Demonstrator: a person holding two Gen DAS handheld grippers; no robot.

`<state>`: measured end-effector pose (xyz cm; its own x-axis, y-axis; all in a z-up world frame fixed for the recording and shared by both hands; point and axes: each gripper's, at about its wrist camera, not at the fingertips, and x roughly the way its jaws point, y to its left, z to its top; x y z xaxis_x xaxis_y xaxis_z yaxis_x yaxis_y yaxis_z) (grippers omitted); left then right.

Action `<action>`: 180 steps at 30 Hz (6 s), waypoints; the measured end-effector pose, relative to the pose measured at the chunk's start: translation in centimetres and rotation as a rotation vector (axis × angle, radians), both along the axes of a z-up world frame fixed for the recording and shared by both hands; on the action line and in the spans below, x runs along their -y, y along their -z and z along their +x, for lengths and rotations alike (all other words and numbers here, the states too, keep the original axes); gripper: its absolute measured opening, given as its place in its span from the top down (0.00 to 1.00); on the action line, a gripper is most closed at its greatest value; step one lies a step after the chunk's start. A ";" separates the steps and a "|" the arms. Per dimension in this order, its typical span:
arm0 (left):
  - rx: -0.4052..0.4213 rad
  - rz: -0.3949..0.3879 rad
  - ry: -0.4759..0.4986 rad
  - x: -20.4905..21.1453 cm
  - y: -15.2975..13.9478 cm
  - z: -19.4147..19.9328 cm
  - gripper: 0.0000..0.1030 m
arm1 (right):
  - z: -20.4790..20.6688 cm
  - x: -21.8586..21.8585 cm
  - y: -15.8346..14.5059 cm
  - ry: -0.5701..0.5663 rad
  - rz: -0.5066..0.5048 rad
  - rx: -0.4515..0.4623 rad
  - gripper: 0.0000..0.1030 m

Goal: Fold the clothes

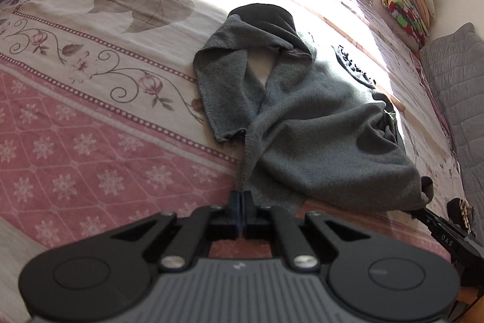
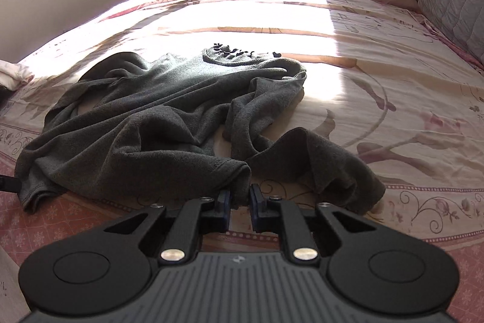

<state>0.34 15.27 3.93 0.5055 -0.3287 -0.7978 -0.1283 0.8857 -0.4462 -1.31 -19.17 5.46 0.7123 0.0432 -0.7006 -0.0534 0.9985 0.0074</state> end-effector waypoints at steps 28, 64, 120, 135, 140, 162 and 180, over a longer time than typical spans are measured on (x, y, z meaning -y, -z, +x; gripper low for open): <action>-0.223 0.007 0.120 0.8 0.5 -2.5 0.99 | -14.0 -0.2 0.2 -0.371 -0.634 -0.100 0.87; -0.147 0.147 0.082 1.4 0.6 -6.3 0.94 | -9.9 9.1 2.3 0.065 0.300 -0.246 0.60; -0.039 0.048 -0.025 2.2 -1.3 -2.1 0.51 | -10.4 3.8 -1.3 -0.161 -0.211 -0.230 0.68; 0.233 0.125 0.089 9.7 1.0 3.4 0.37 | -0.2 6.3 -1.7 0.092 0.022 -0.130 0.52; 0.258 0.169 0.092 11.2 1.5 4.7 0.35 | 2.3 6.3 -1.8 0.124 0.076 -0.102 0.47; 0.280 0.268 0.151 15.8 2.1 6.1 0.23 | 13.0 11.8 -2.9 0.265 -0.432 -0.088 0.88; 0.235 0.195 0.116 14.4 1.6 7.0 0.22 | 16.4 11.6 -0.5 0.278 -0.373 -0.196 0.58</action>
